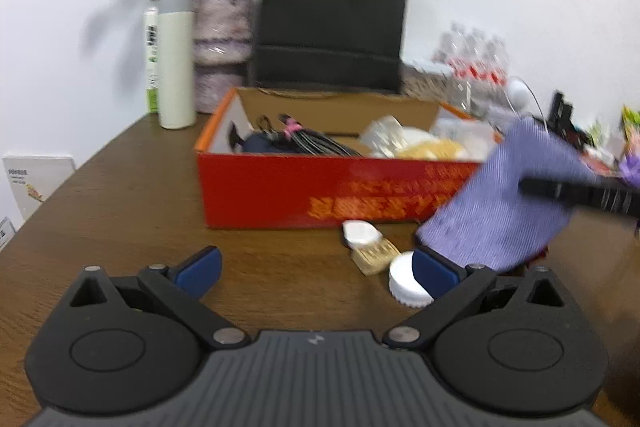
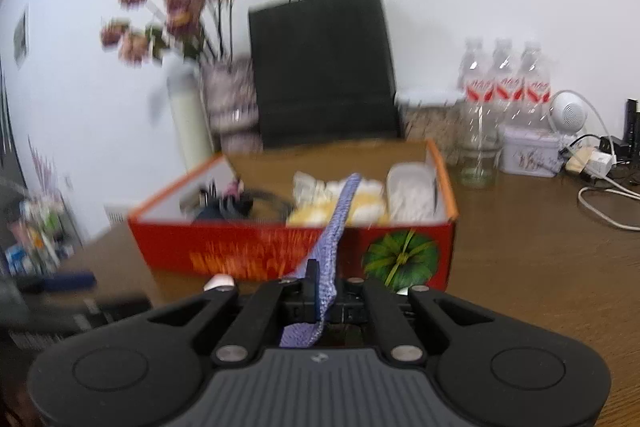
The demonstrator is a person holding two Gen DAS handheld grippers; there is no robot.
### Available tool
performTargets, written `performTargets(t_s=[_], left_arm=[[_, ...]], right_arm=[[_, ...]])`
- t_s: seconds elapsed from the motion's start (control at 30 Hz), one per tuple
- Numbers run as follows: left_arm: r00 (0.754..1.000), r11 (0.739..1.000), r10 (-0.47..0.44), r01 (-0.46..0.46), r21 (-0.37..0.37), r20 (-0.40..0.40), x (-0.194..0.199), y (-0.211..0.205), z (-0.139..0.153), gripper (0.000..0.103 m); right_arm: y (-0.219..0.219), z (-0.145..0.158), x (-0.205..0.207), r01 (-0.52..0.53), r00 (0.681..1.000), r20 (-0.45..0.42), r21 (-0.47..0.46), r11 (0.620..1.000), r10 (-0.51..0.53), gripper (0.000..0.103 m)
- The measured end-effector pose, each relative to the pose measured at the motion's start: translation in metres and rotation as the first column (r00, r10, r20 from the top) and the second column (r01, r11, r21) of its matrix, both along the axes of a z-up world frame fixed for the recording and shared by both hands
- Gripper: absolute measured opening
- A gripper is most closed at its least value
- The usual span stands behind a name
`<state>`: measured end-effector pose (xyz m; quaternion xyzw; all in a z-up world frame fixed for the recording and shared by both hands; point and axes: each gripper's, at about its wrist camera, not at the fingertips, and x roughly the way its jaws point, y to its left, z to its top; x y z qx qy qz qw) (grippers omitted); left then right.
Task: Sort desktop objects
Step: 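Grasp the lavender pouch with right tool while left tool reaches the white lid, then carry the lavender pouch and white lid over the box with both tools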
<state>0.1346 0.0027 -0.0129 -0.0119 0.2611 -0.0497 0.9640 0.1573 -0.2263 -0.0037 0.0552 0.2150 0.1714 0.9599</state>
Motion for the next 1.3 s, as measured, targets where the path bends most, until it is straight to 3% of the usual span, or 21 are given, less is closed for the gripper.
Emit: performTargets(t_s=[0.23, 0.43, 0.5, 0.67, 1.3], left_arm=[[0.993, 0.994, -0.099, 0.102, 0.047, -0.063, 0.010, -0.035, -0.009, 0.103], [0.994, 0.993, -0.084, 0.090, 0.080, -0.071, 0.020, -0.057, -0.012, 0.101], [0.994, 0.993, -0.078, 0.085, 0.087, -0.080, 0.024, -0.061, -0.014, 0.090], [0.990, 0.993, -0.075, 0.085, 0.077, -0.122, 0.027, -0.066, -0.020, 0.041], [0.999, 0.999, -0.045, 0.045, 0.009, -0.015, 0.005, -0.056, 0.008, 0.041]], right_arm=[[-0.032, 0.012, 0.000, 0.033, 0.999, 0.030, 0.093, 0.995, -0.036, 0.001], [-0.045, 0.008, 0.001, 0.038, 0.999, 0.023, 0.074, 0.997, -0.040, 0.001], [-0.046, 0.003, 0.002, 0.031, 0.999, 0.005, 0.062, 0.998, -0.031, 0.001], [-0.043, -0.001, 0.001, 0.014, 1.000, -0.012, 0.049, 0.999, -0.013, 0.001], [-0.026, 0.015, -0.022, -0.020, 0.997, 0.072, 0.064, 0.998, 0.015, 0.001]])
